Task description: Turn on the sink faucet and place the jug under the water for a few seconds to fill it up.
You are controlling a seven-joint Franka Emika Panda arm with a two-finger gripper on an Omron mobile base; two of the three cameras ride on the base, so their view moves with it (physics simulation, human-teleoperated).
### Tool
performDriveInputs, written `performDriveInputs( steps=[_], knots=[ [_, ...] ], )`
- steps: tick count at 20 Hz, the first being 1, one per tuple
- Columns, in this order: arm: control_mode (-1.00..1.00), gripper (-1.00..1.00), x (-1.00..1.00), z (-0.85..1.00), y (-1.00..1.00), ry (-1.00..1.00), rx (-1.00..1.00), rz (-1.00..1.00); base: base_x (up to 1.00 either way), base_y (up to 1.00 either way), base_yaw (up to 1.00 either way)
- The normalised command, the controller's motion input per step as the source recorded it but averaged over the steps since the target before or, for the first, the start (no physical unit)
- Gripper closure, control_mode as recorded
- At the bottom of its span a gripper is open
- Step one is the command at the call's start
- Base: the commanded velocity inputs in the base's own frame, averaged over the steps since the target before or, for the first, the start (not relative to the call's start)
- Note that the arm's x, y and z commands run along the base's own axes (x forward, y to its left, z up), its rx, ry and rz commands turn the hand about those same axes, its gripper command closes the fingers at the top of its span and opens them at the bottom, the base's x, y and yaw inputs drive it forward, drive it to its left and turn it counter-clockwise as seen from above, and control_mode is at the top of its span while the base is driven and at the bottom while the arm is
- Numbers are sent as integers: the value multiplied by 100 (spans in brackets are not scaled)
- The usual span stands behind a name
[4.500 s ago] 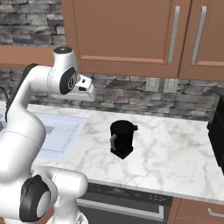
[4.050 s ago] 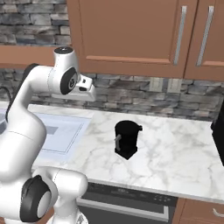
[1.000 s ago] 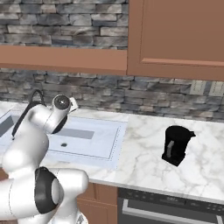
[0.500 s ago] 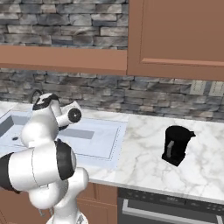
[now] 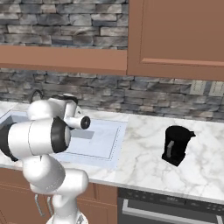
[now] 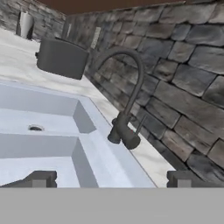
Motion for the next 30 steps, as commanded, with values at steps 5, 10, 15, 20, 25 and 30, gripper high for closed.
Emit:
performDriveInputs(
  steps=[5,10,15,20,25,30],
  knots=[
    [-100,-100,48,2,29,0,6,8,0,0,0],
    [-100,-100,58,2,38,0,7,3,0,0,0],
    [-100,-100,47,0,49,1,1,3,0,0,0],
    [-100,-100,44,-1,49,0,0,5,0,0,0],
    [-100,-100,34,0,40,1,0,6,0,0,0],
    [-100,-100,20,-13,20,0,0,8,0,0,0]
  ],
)
